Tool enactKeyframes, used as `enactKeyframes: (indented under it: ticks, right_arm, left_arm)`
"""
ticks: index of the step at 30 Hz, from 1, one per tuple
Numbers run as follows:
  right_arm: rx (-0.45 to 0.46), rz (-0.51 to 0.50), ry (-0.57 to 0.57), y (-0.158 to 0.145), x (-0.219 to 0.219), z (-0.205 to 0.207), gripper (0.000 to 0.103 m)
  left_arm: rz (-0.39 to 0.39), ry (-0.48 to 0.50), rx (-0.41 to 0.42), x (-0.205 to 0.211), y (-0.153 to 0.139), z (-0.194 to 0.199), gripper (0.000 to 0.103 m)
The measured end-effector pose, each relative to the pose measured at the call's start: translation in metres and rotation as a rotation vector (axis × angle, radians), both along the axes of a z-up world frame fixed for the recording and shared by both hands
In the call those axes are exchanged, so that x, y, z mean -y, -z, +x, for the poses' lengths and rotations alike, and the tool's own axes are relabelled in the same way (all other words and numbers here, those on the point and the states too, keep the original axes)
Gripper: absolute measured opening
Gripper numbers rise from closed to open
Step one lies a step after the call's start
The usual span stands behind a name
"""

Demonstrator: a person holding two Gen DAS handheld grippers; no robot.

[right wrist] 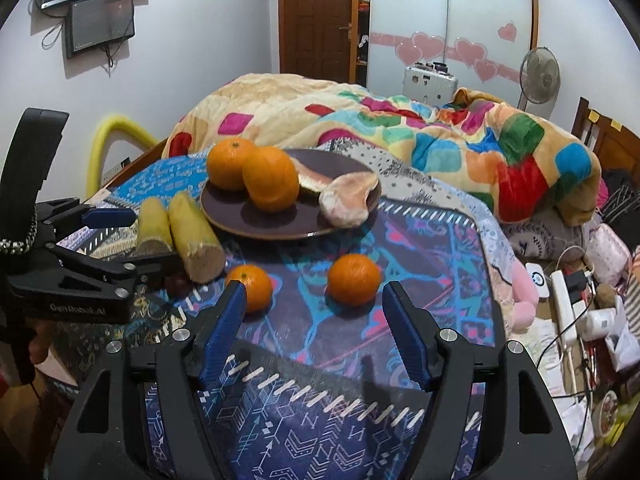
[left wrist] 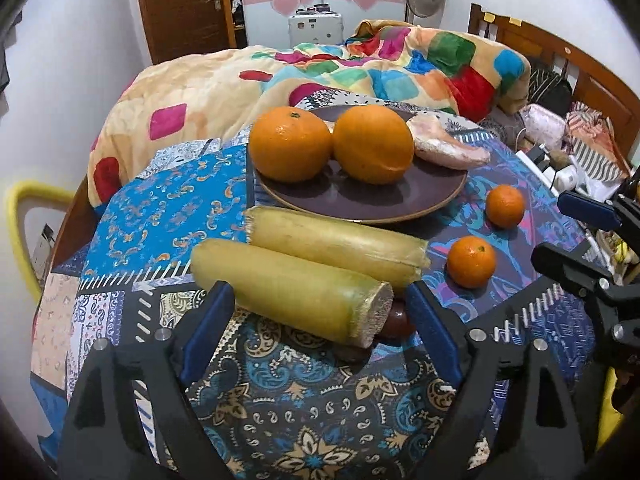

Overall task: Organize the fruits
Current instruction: 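Grasp a yellow bamboo shoot with left gripper while right gripper approaches a small tangerine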

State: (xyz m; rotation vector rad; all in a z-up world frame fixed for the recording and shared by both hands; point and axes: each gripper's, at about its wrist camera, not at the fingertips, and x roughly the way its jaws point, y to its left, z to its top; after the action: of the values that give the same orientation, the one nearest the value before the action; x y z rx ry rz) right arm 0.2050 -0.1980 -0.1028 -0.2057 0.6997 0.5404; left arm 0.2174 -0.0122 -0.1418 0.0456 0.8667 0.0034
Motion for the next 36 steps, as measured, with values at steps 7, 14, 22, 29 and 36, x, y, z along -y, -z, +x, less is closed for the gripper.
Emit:
enactKeyframes:
  ticks: [7, 14, 22, 29, 36]
  right_arm:
    - [-0.012, -0.008, -0.027, 0.008, -0.006, -0.005, 0.067]
    - [-0.028, 0.005, -0.049, 0.011, -0.013, -0.009, 0.067]
    - [-0.030, 0.005, -0.067, 0.012, -0.021, -0.012, 0.067]
    - [-0.048, 0.008, -0.078, 0.016, -0.027, -0.012, 0.067]
    - [-0.059, 0.013, -0.087, 0.017, -0.033, -0.003, 0.065]
  left_arm:
    - [0.018, 0.021, 0.034, -0.004, -0.004, -0.013, 0.064]
    - [-0.036, 0.034, 0.030, -0.029, -0.013, -0.040, 0.045]
    - [-0.116, 0.007, -0.028, -0.068, -0.003, -0.070, 0.035]
    - [-0.093, 0.006, 0.007, -0.072, -0.018, -0.078, 0.040]
    - [-0.081, -0.031, 0.001, -0.083, -0.014, -0.053, 0.047]
